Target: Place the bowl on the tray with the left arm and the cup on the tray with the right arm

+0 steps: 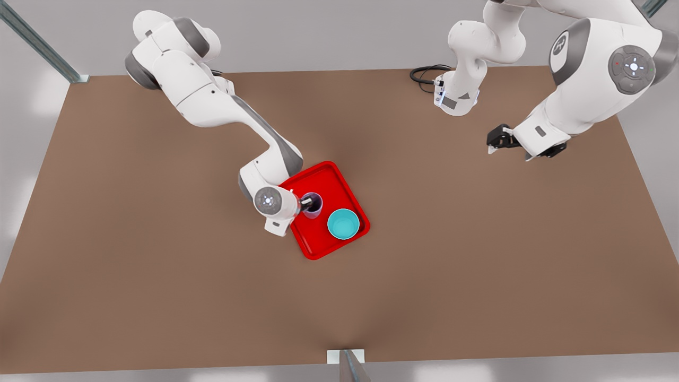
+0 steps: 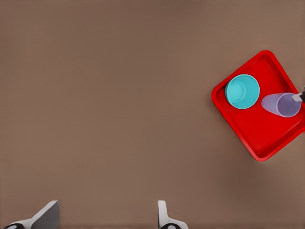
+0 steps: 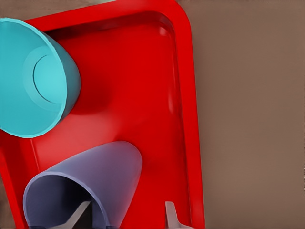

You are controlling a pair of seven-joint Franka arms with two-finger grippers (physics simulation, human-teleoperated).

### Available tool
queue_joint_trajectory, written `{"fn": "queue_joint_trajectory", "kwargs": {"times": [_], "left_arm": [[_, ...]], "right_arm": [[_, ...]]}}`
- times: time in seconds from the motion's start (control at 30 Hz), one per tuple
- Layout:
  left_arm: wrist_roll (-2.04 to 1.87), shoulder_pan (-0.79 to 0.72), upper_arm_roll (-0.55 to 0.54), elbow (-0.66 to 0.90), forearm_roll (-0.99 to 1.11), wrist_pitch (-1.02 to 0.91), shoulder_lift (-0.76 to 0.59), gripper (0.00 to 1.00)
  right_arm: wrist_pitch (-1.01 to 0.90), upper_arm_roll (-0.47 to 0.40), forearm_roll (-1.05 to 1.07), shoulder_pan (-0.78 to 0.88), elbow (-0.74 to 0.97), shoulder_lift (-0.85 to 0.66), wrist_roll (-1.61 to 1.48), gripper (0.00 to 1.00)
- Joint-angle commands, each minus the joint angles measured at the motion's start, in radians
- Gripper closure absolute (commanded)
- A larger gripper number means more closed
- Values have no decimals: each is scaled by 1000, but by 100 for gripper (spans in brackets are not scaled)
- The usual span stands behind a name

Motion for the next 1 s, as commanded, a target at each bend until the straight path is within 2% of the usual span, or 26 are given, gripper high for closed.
{"fn": "queue_joint_trajectory", "kwargs": {"times": [0.0, 0.17, 0.33, 0.37, 0.43, 0.53, 0.57, 0.6, 0.63, 0.67, 0.73, 0.97], "left_arm": [[-25, 3, 0, 0, 0, -2, -1, 0], [-25, 3, 0, 1, -1, -2, -2, 0], [-20, 4, -1, 6, 2, -2, -1, 0], [-20, 6, -1, 6, -1, -2, -1, 0], [-20, 6, -1, 6, 2, -4, -1, 0], [-19, 6, -1, 4, 3, -4, -1, 0], [-19, 6, -1, 4, 3, -4, -1, 0], [-20, 4, -1, 4, 3, -5, -1, 0], [-17, 4, -1, 4, 3, -19, -1, 0], [-16, 4, -1, 4, 5, -19, -1, 0], [-23, 6, -1, 4, 3, -25, -1, 0], [-23, 4, -1, 4, 3, -50, 7, 0]], "right_arm": [[4, 0, 5, 0, 12, -2, 12, 0], [-47, 0, 14, -13, 49, -11, 7, 0], [-369, -10, -6, -140, 264, -23, 9, 0], [-436, -4, -196, -217, 278, -25, -36, 0], [-579, -10, -340, -329, 376, -31, -141, 0], [-732, -15, -345, -353, 471, -84, -175, 0], [-762, -52, -331, -349, 466, -163, -200, 0], [-762, -205, -238, -258, 431, -247, -200, 0], [-762, -245, -224, -224, 400, -318, -198, 0], [-752, -247, -224, -223, 327, -397, -197, 0], [-752, -268, -212, -226, 250, -453, -192, 0], [-760, -276, -209, -231, 247, -447, -192, 0]]}}
